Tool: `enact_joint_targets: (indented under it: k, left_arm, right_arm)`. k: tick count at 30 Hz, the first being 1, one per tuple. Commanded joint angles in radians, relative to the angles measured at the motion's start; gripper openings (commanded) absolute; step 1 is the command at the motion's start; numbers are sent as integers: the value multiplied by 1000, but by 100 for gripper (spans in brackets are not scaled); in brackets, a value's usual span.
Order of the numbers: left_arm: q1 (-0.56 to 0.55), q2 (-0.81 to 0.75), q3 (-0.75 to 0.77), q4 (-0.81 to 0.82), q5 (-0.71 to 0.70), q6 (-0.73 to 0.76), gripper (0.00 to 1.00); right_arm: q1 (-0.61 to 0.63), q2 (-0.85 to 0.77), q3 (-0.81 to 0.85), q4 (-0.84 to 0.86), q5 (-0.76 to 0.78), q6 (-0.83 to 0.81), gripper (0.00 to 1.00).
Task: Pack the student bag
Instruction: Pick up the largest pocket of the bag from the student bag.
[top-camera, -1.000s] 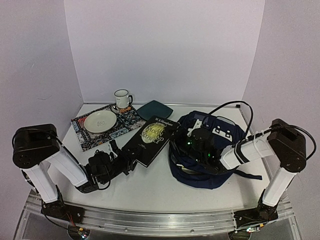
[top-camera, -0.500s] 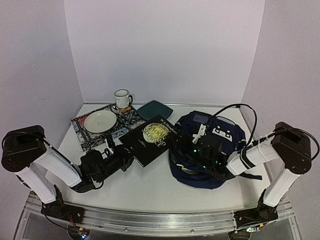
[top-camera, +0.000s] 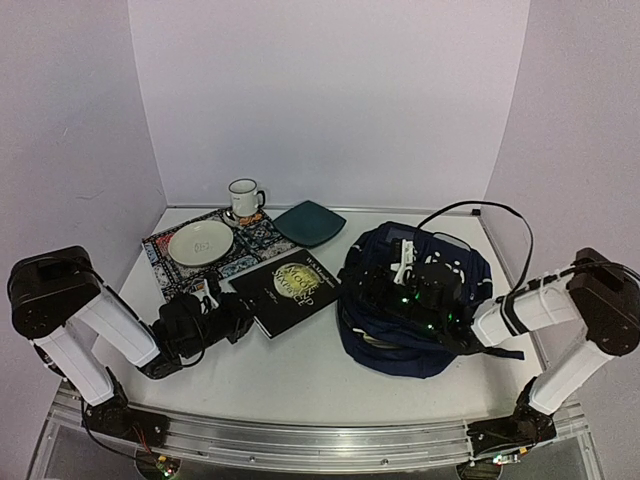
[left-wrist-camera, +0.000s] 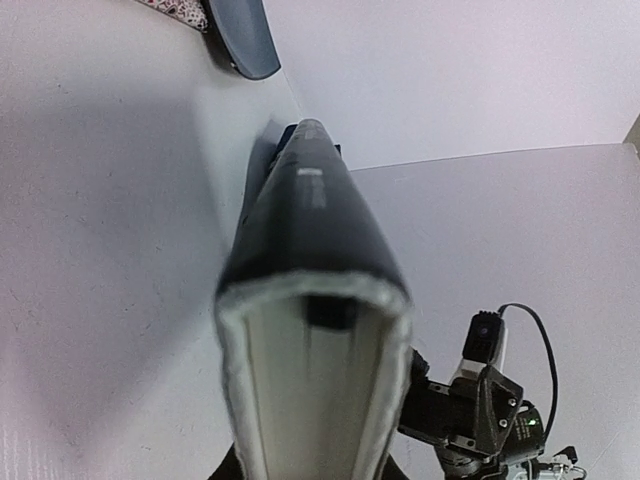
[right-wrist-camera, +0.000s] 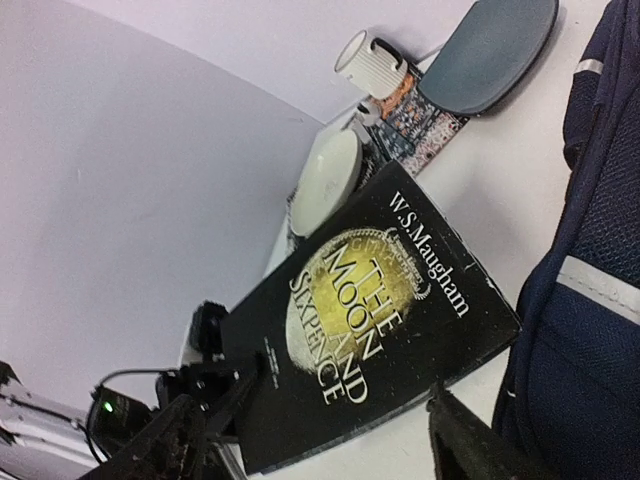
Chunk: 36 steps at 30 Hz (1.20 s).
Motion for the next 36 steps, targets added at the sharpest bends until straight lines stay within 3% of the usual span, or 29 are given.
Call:
enact_joint_targets:
  k: [1, 5, 9, 15, 20, 29, 36]
  left_arm:
    - [34, 0, 14, 457, 108, -25, 0]
    - [65, -16, 6, 436, 154, -19, 0]
    - [99, -54, 2, 392, 189, -13, 0]
    - [151, -113, 7, 306, 252, 1, 0]
    - [180, -154, 8, 247, 307, 13, 0]
    - [201, -212, 15, 130, 362, 42, 0]
    - [200, -233, 23, 95, 406, 47, 0]
  right_arm:
    - [-9, -133, 102, -391, -78, -260, 80]
    - [-10, -235, 230, -882, 7, -503, 82]
    - [-10, -288, 342, -1247, 129, -720, 82]
    - [-10, -269, 465, -1632, 231, -934, 82]
    - [-7, -236, 461, -1725, 282, -985, 78]
    - [2, -130, 453, -1707, 244, -1061, 62]
    - [14, -45, 468, -1684, 320, -1083, 61]
